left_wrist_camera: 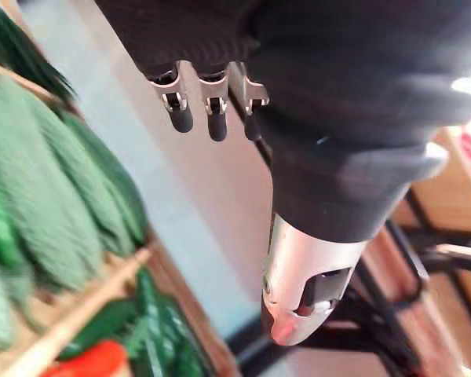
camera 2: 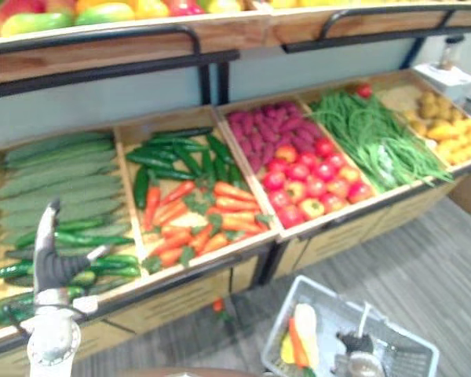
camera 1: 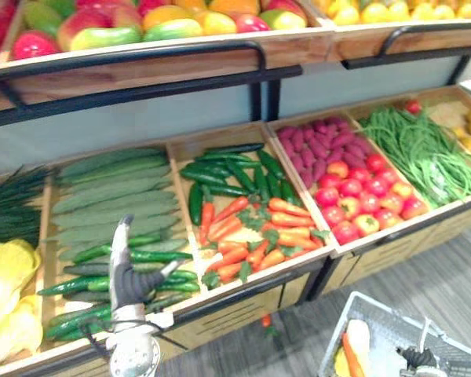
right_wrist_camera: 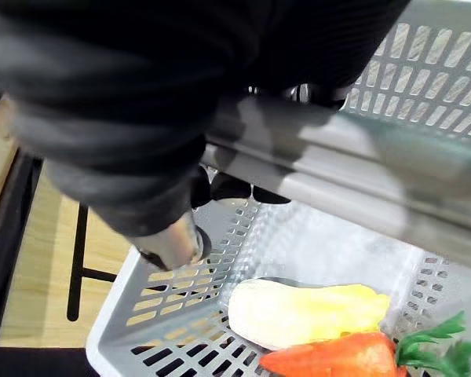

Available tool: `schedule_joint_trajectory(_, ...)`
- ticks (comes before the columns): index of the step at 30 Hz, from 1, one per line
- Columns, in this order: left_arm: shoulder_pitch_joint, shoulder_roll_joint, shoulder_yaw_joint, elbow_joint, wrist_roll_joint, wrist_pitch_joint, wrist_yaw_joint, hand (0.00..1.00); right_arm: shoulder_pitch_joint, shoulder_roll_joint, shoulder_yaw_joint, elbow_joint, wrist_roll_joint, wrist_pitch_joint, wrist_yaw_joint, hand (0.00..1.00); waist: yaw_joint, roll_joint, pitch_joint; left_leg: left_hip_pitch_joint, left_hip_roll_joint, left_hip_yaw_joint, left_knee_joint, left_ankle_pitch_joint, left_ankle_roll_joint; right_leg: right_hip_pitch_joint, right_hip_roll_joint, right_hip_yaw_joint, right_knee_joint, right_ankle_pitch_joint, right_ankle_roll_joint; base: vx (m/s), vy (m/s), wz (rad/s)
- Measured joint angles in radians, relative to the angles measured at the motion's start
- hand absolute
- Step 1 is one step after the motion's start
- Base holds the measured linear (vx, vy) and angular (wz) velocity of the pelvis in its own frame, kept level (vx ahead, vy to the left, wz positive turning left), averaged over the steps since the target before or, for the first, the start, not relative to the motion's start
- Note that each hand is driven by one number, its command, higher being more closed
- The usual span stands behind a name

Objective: Pick vegetable in the basket

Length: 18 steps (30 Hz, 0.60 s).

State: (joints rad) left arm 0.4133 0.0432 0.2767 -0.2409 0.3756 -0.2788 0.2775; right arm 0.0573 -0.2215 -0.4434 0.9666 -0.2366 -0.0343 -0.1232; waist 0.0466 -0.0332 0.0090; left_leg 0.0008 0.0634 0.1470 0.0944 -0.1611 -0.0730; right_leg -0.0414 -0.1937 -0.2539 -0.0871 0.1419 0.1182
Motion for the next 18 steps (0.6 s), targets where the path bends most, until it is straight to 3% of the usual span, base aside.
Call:
schedule_joint_trajectory(5, -0.004, -0.002, 0.119, 0.345, -0.002, 0.008, 0.028, 0.00, -0.011, 0.000, 0.001, -0.003, 0.000, -0.001, -0.004, 1.00, 0.007, 0.001, -0.007, 0.002, 0.000, -0.045, -0.035, 0.032, -0.004, 0.015, 0.000, -0.050, -0.004, -0.007, -0.010, -0.03, -0.053, 0.28)
schedule_joint_trajectory(10, -0.027, -0.006, 0.278, 0.621, -0.004, 0.052, 0.050, 0.00, -0.004, 0.016, 0.000, -0.017, 0.000, -0.001, -0.024, 1.00, 0.010, -0.008, -0.017, 0.003, -0.003, -0.085, -0.086, 0.072, -0.008, 0.031, 0.000, -0.102, -0.017, -0.014, -0.014, -0.02, -0.037, 0.29)
schedule_joint_trajectory(16, -0.037, -0.007, 0.376, 0.905, -0.012, 0.102, 0.068, 0.00, -0.016, 0.036, -0.020, -0.037, -0.001, -0.016, -0.035, 1.00, 0.010, -0.009, -0.017, 0.010, -0.003, -0.107, -0.119, 0.098, -0.009, 0.035, 0.000, -0.126, -0.017, -0.016, -0.012, 0.01, -0.019, 0.14)
schedule_joint_trajectory(18, -0.056, 0.000, 0.380, 1.064, -0.018, 0.145, 0.054, 0.00, -0.025, 0.037, -0.022, -0.033, -0.001, -0.018, -0.038, 1.00, 0.009, -0.008, -0.016, 0.022, -0.003, -0.105, -0.128, 0.103, -0.009, 0.041, -0.001, -0.124, -0.017, -0.013, -0.009, 0.00, 0.000, 0.00)
